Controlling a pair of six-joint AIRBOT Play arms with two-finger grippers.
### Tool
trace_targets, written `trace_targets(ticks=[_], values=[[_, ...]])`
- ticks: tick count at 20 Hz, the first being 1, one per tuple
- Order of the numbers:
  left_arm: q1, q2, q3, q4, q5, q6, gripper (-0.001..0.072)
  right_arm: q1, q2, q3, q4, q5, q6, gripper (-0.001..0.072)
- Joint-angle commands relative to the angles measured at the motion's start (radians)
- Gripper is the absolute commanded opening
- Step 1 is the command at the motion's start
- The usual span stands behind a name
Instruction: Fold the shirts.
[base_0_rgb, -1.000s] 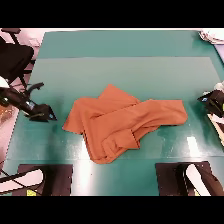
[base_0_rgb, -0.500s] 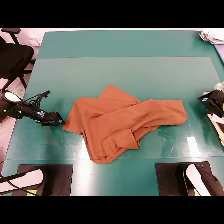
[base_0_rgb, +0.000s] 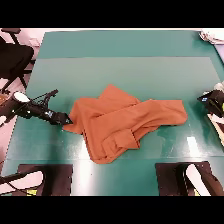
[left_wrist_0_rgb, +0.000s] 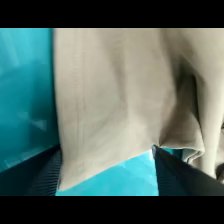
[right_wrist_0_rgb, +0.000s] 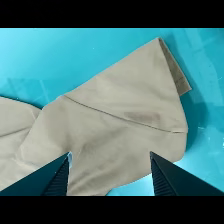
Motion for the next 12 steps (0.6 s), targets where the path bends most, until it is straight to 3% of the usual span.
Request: trace_targets(ticks=[1, 2, 3, 5, 6, 12], values=[[-0.031, -0.002, -0.003, 0.059, 0.002, -0.017, 0.0506, 0.0, 0.001, 0.0, 0.0, 0.001, 0.0, 0.0565], [-0.032, -0.002, -0.003, 0.074, -0.006, -0.016, 0.0363, 0.0, 0.001, 0.0, 0.0, 0.0, 0.0, 0.0565], [-0.032, -0.002, -0.003, 0.082, -0.012, -0.016, 0.0291, 0.0, 0.001, 0.0, 0.0, 0.0, 0.0, 0.0565], [-0.032, -0.002, -0.003, 0.079, -0.019, -0.016, 0.0248, 0.0, 0.001, 0.0, 0.0, 0.0, 0.0, 0.0565], [-0.032, -0.002, -0.002, 0.077, -0.024, -0.01, 0.0018, 0.0, 0.001, 0.0, 0.0, 0.0, 0.0, 0.0565], [-0.032, 0.006, -0.002, 0.009, -0.051, 0.037, 0.0023, 0.002, 0.0, -0.024, -0.026, 0.085, 0.01, 0.0563]])
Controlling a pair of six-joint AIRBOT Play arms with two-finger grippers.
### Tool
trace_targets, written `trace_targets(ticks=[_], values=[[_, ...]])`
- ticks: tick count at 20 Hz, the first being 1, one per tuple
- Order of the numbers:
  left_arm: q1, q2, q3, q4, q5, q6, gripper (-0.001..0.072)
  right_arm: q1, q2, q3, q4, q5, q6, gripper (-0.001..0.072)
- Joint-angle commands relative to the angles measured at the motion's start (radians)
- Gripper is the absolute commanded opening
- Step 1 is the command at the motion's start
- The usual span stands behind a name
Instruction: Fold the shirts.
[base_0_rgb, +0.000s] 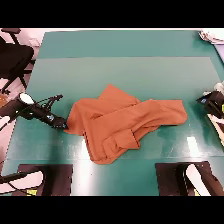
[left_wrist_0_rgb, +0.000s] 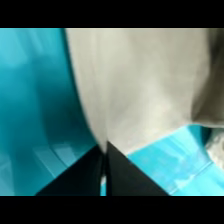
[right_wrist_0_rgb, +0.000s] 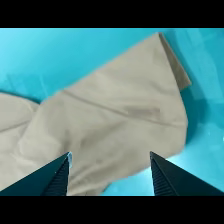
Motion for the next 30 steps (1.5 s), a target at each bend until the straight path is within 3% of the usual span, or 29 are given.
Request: trace_targets(ticks=[1, 5, 13, 16, 21, 26, 30], values=[[0.0, 0.008, 0.003, -0.047, -0.021, 0.018, 0.0023, 0.015, 0.0, -0.038, -0.024, 0.069, 0.018, 0.0563], [0.0, 0.008, 0.011, -0.058, -0.024, 0.018, 0.0023, 0.133, 0.0, -0.17, -0.014, 0.117, 0.046, 0.0564], [0.0, 0.008, 0.023, -0.061, -0.035, 0.018, 0.0023, 0.618, 0.077, -0.24, -0.016, -0.068, 0.427, 0.0564], [0.0, 0.008, 0.023, -0.063, -0.035, 0.018, 0.0023, 0.792, 0.021, -0.239, 0.021, -0.069, 0.465, 0.0564], [0.0, 0.008, 0.023, -0.067, -0.042, 0.018, 0.0023, 1.033, -0.137, -0.239, 0.119, -0.227, 0.474, 0.0565], [0.0, 0.008, 0.023, -0.071, -0.046, 0.018, 0.0024, 1.083, -0.179, -0.208, 0.129, -0.231, 0.493, 0.0564], [0.0, 0.008, 0.023, -0.081, -0.042, 0.018, 0.0023, 1.076, -0.076, -0.21, 0.006, -0.149, 0.597, 0.0565]])
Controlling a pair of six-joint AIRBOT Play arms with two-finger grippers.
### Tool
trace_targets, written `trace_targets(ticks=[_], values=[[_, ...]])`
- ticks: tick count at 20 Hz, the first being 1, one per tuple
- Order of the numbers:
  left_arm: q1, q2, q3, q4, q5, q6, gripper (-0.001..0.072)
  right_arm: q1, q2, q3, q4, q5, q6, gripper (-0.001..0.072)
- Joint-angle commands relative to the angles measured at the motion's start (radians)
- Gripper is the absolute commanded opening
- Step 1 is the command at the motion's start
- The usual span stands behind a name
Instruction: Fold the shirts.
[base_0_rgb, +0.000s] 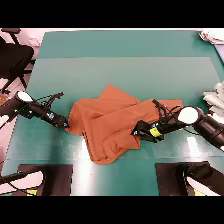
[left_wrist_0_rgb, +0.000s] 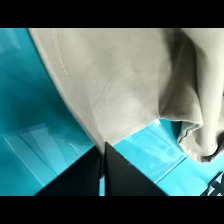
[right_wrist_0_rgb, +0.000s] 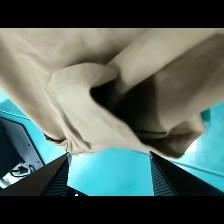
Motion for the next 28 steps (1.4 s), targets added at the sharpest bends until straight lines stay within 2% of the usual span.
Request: trace_targets(ticks=[1, 4, 8, 14, 15, 16, 17, 18, 20, 21, 22, 28], values=[[0.0, 0.0, 0.001, -0.006, 0.005, 0.0, 0.0024, 0.008, 0.069, -0.006, -0.097, 0.058, 0.084, 0.0564], [0.0, 0.0, 0.001, -0.011, 0.007, 0.0, 0.0024, 0.008, 0.119, -0.083, -0.15, 0.042, 0.162, 0.0564], [0.0, 0.0, 0.001, -0.013, 0.006, 0.0, 0.0024, 0.008, 0.155, -0.186, -0.12, -0.095, 0.185, 0.0562], [0.0, 0.0, 0.001, -0.013, -0.009, 0.0, 0.0024, 0.008, 0.04, -0.185, -0.128, -0.206, 0.178, 0.0552], [0.0, 0.0, 0.001, -0.013, -0.011, 0.0, 0.0024, 0.008, 0.01, -0.185, -0.128, -0.218, 0.175, 0.0494], [0.0, 0.0, 0.001, -0.013, -0.011, 0.0, 0.0023, 0.008, -0.015, -0.185, -0.127, -0.234, 0.167, 0.0483], [0.0, 0.0, 0.001, -0.013, -0.011, 0.0, 0.0023, 0.008, -0.031, -0.185, -0.123, -0.253, 0.162, 0.0419], [0.0, 0.0, 0.001, -0.013, -0.011, 0.0, 0.0023, 0.008, -0.042, -0.183, -0.121, -0.272, 0.154, 0.0322], [0.0, 0.0, 0.001, -0.013, -0.013, 0.0, 0.0024, 0.008, -0.044, -0.168, -0.122, -0.29, 0.152, 0.0221], [0.0, 0.0, 0.001, -0.014, -0.013, 0.0, 0.0024, 0.008, -0.042, -0.155, -0.124, -0.294, 0.145, 0.0072], [0.0, 0.0, 0.001, -0.028, -0.015, 0.0, 0.0023, 0.008, -0.034, -0.146, -0.125, -0.299, 0.138, 0.0017], [0.0, 0.005, 0.101, -0.212, -0.198, -0.001, 0.0022, 0.005, 0.111, -0.058, -0.184, -0.395, 0.137, 0.0015]])
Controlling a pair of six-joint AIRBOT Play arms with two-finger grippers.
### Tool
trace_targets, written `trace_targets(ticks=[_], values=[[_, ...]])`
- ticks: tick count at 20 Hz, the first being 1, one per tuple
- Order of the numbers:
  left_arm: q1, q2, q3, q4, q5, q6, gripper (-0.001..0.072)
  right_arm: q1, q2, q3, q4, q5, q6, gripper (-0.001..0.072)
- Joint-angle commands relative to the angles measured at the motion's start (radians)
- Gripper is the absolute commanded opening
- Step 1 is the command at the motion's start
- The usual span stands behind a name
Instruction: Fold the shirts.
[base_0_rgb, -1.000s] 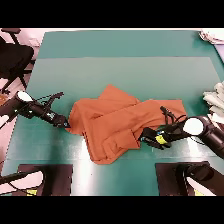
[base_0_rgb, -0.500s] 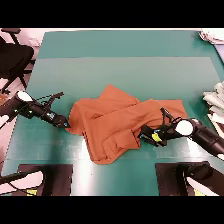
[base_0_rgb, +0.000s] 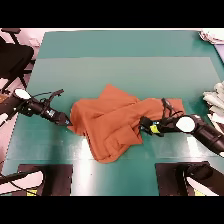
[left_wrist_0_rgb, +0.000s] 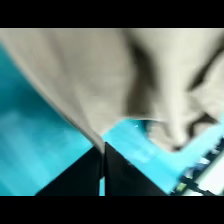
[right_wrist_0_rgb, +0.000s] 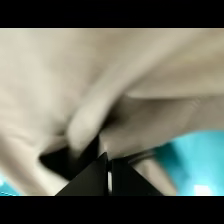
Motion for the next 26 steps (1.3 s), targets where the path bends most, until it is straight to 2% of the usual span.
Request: trace_targets(ticks=[1, 4, 7, 9, 12, 15, 18, 22, 26], values=[[0.0, 0.025, 0.083, -0.121, -0.103, 0.0, 0.0021, -0.019, 0.109, 0.076, -0.067, -0.058, 0.0, 0.0015], [0.003, 0.146, 0.208, -0.192, -0.063, -0.005, 0.002, -0.14, 0.204, 0.171, -0.071, -0.019, -0.018, 0.0015], [0.003, 0.292, 0.375, -0.2, 0.021, -0.061, 0.002, -0.325, 0.274, 0.28, 0.052, 0.028, -0.168, 0.0014], [0.003, 0.379, 0.492, -0.195, 0.112, -0.058, 0.0021, -0.459, 0.304, 0.385, 0.151, 0.084, -0.273, 0.0014], [0.003, 0.486, 0.673, -0.093, 0.272, -0.053, 0.0021, -0.645, 0.314, 0.555, 0.242, 0.187, -0.358, 0.0015], [0.003, 0.537, 0.852, -0.01, 0.332, -0.053, 0.0021, -0.814, 0.286, 0.725, 0.443, 0.276, -0.469, 0.0015], [0.003, 0.567, 0.982, 0.019, 0.334, -0.052, 0.0021, -0.943, 0.229, 0.908, 0.626, 0.41, -0.494, 0.0016], [0.003, 0.616, 1.132, 0.141, 0.351, -0.052, 0.0021, -1.034, 0.165, 1.123, 0.778, 0.544, -0.492, 0.0016], [0.003, 0.631, 1.212, 0.179, 0.344, -0.051, 0.0022, -1.037, 0.13, 1.267, 0.831, 0.594, -0.439, 0.0017]])
